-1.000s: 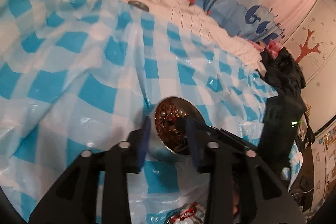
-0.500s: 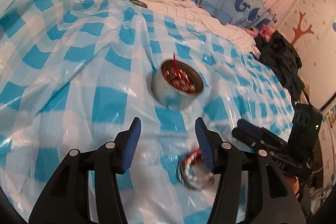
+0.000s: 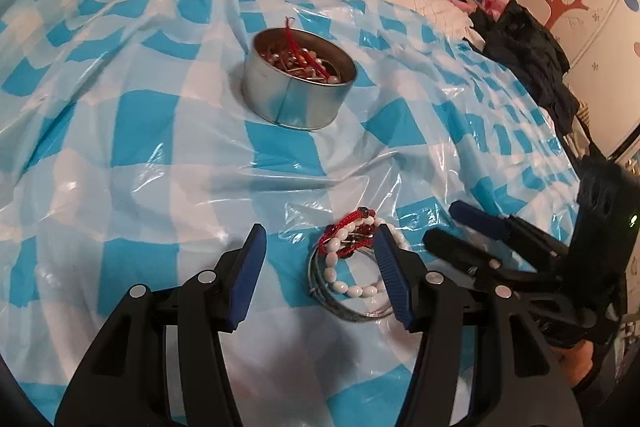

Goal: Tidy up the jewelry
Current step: 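Grasp the red-and-white bead bracelet with the left gripper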

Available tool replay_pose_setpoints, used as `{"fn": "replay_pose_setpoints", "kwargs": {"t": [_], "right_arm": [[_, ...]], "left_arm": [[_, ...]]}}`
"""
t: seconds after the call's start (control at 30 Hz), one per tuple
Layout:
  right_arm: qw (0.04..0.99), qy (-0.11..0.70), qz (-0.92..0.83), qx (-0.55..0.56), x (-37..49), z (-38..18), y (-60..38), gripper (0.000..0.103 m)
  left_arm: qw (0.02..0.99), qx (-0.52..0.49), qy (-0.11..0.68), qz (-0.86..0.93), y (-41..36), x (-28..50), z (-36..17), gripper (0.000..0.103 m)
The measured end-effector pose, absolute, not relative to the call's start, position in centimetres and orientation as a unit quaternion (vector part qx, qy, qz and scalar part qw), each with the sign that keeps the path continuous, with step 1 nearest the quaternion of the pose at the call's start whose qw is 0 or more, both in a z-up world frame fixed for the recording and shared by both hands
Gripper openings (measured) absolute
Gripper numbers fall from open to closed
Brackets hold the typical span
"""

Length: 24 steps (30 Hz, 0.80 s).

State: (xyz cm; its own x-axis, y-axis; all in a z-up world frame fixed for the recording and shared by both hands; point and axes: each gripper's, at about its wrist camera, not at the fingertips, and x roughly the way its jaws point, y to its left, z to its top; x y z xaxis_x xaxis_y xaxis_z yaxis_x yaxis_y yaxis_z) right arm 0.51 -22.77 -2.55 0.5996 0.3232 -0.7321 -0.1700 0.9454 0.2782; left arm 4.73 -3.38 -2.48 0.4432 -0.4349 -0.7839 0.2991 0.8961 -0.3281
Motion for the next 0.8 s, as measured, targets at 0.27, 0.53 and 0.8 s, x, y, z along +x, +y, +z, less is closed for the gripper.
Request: {"fn": "replay_pose_setpoints", "kwargs": {"t": [0.27,0.53,0.8], "right_arm": [[0.884,0.421,0.124,0.162,1.2,-2.4,-25.3,0.062],[0.882,0.422,0.125,0.168,1.2,-2.3,-25.1,0.066],[0.877,0.423,0.118,0.195,1.3,-2.8,-25.8,0.068]], "left_arm": [[0.843,-0.032,0.484,-0.233,-6.7,5.7,-3.5,0.053],[0.84,-0.02,0.486,-0.238,-7.3,5.5,-3.9,0.053],[0.84,-0.073,0.487,-0.225,-5.6,6.4,-3.8,0.053]]}}
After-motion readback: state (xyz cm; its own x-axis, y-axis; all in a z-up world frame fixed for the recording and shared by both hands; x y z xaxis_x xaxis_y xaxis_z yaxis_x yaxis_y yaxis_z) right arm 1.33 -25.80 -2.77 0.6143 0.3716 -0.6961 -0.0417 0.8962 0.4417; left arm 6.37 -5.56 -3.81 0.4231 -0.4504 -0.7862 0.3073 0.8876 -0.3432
